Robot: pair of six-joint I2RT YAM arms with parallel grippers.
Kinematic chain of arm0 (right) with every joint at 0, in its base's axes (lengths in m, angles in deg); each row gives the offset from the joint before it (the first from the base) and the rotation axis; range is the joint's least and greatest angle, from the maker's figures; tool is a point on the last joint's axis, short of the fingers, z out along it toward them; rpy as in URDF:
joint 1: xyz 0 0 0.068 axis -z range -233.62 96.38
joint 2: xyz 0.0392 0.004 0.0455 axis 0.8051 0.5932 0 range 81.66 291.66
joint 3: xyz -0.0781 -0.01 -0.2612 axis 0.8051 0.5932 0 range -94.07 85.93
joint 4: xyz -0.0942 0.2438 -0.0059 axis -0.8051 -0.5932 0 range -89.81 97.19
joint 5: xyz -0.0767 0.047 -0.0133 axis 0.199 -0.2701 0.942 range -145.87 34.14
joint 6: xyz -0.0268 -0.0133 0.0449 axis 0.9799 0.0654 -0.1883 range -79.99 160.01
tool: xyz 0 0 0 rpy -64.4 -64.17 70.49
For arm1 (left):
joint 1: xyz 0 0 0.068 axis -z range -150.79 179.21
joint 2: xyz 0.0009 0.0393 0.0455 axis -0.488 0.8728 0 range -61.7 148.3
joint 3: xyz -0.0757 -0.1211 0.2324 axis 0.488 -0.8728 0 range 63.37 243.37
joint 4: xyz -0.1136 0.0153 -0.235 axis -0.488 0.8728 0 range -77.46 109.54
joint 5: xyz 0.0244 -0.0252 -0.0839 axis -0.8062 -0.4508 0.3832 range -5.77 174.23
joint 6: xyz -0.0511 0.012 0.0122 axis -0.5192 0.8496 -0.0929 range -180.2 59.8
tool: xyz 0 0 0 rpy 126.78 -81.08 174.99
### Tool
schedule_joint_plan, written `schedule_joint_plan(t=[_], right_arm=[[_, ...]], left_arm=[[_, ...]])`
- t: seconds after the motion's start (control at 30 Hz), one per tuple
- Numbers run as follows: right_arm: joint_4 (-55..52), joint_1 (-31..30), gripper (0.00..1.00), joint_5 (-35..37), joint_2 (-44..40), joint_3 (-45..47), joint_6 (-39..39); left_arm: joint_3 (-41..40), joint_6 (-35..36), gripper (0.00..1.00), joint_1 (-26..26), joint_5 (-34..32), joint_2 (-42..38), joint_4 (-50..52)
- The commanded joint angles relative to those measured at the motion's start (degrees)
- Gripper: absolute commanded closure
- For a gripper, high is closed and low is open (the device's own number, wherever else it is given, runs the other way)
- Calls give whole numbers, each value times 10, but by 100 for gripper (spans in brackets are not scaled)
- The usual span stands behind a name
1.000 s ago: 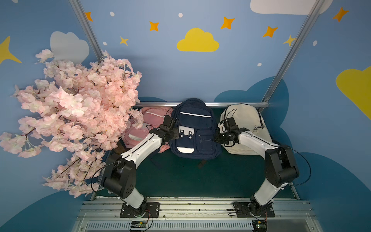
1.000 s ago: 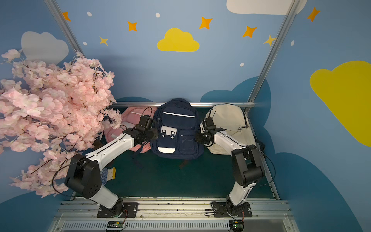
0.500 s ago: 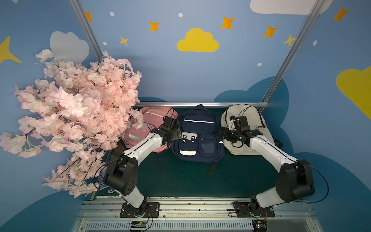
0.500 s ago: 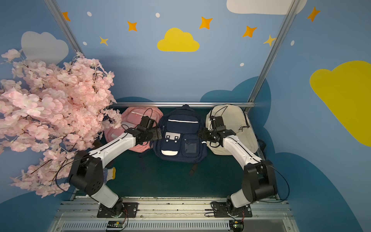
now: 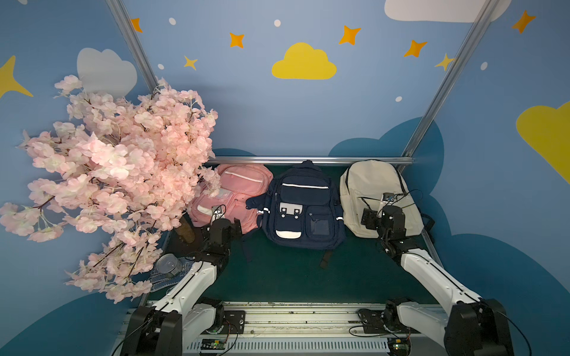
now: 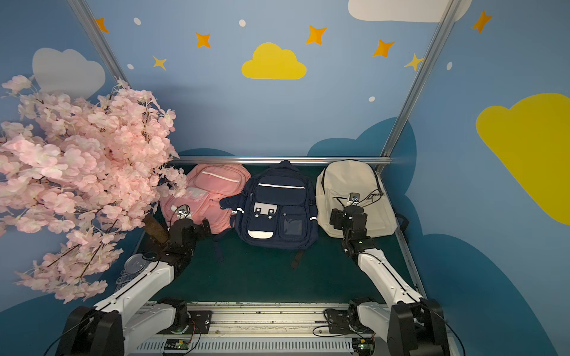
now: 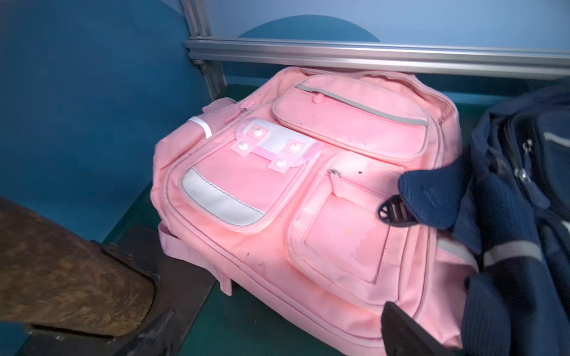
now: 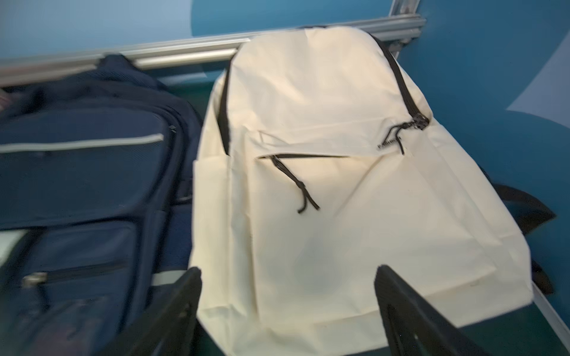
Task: Zip up the backpack
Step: Place the backpack at the center of the board, then reset both arms
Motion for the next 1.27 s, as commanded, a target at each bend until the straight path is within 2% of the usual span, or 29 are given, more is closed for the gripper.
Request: schedule_joint_plan(t=[0.0, 0.1, 0.17, 0.3, 0.37, 0.43, 0.47, 0.5, 0.53, 0.57, 0.67, 0.8, 0.93, 1.23], right_arm=[[169, 2, 8, 95, 58, 40, 73], [240, 3, 8, 122, 122, 62, 86], [342, -2, 8, 125, 158, 80, 112], [374, 10, 7, 35, 151, 101, 104], [446, 37, 7, -17, 164, 136, 89], [502, 65, 6, -54, 194, 156, 61], [521, 72, 7, -70, 215, 157, 61], [561, 75, 6, -84, 241, 156, 64], [564, 73, 6, -99, 241, 152, 72], [515, 73, 6, -106, 225, 139, 68], [370, 71, 6, -42, 219, 73, 41], [459, 64, 6, -34, 242, 99, 59], [449, 57, 6, -20, 240, 96, 62], [438, 66, 6, -35, 238, 93, 54]], left_arm=[[-49, 91, 0, -29, 43, 52, -224], [-38, 84, 0, -64, 107, 113, -250], [-32, 78, 0, -74, 138, 128, -263], [-19, 47, 0, -116, 253, 170, -289], [-30, 41, 0, -124, 267, 237, -368], [-42, 41, 0, -126, 279, 312, -496], [-42, 43, 0, -128, 291, 299, -470], [-24, 39, 0, -128, 282, 272, -391], [3, 42, 0, -129, 276, 256, -316], [23, 41, 0, -128, 273, 263, -295], [14, 43, 0, -126, 272, 292, -357], [15, 43, 0, -126, 269, 288, -346], [15, 43, 0, -125, 270, 287, -346], [16, 43, 0, -126, 268, 289, -346]])
